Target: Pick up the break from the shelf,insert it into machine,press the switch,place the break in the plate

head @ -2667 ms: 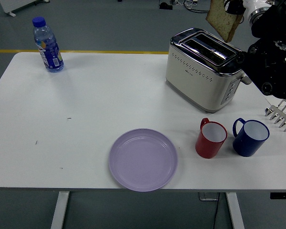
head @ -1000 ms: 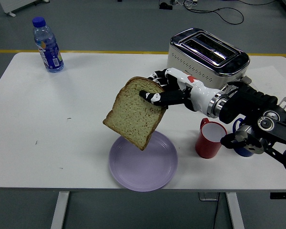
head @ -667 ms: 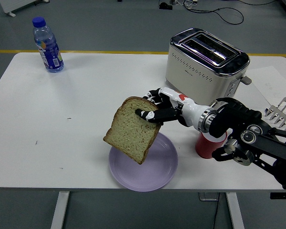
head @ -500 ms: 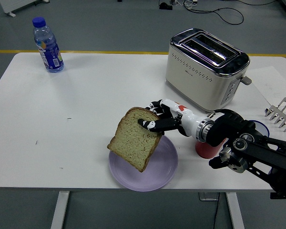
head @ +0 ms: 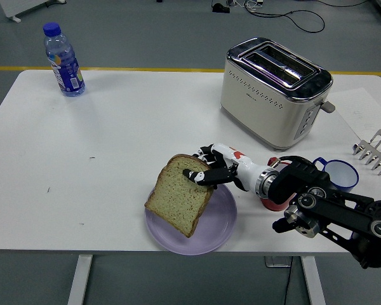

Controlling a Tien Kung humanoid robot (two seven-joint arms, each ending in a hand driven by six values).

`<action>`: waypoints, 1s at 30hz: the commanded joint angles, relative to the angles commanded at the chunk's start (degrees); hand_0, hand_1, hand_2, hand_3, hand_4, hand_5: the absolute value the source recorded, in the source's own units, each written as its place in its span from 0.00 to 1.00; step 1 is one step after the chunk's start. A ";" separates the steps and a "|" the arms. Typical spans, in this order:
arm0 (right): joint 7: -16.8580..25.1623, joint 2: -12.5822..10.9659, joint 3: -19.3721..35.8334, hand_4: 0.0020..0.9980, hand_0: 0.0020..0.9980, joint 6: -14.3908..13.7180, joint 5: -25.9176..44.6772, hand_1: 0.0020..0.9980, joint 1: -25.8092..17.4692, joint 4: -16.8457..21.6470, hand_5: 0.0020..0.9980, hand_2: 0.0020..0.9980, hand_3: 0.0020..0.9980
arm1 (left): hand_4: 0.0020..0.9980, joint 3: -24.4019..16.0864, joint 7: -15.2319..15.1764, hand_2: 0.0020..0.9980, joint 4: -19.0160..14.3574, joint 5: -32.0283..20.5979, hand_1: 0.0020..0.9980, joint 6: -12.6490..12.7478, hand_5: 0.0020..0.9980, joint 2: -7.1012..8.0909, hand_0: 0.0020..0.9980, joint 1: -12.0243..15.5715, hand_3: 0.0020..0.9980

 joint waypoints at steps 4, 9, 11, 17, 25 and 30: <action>0.07 0.17 -0.49 0.66 0.22 0.44 -0.22 0.22 -0.50 -1.07 0.00 0.33 0.44 | 0.28 -0.04 -0.02 0.44 0.00 -0.05 0.46 0.07 0.94 0.00 0.61 -0.08 0.55; 0.43 0.66 -0.97 0.66 0.22 0.65 -0.96 0.22 -0.79 -2.08 0.00 0.33 0.44 | 0.28 0.18 -0.05 0.44 0.00 -0.29 0.46 0.13 0.94 0.00 0.61 -0.13 0.55; 0.80 0.95 -0.93 0.72 0.27 1.08 -1.89 0.26 -0.77 -2.62 0.00 0.36 0.47 | 0.28 0.25 -0.06 0.44 0.00 -0.26 0.46 0.10 0.94 0.00 0.61 -0.17 0.55; 2.12 1.62 -0.96 0.65 0.35 3.55 -4.69 0.41 -0.53 -3.82 0.00 0.48 0.52 | 0.28 0.44 -0.13 0.44 0.00 -0.57 0.46 0.16 0.94 0.00 0.61 -0.21 0.55; 4.71 2.31 -0.78 0.52 0.40 6.43 -7.63 0.50 -0.34 -5.31 0.00 0.55 0.55 | 0.28 1.43 -0.10 0.44 0.00 -1.64 0.46 0.24 0.94 0.00 0.61 -0.29 0.55; 5.73 2.36 -0.49 0.63 0.63 7.31 -8.91 0.66 -0.28 -6.09 0.00 0.70 0.67 | 0.29 1.92 -0.05 0.44 0.00 -2.27 0.46 0.34 0.94 0.00 0.61 -0.28 0.55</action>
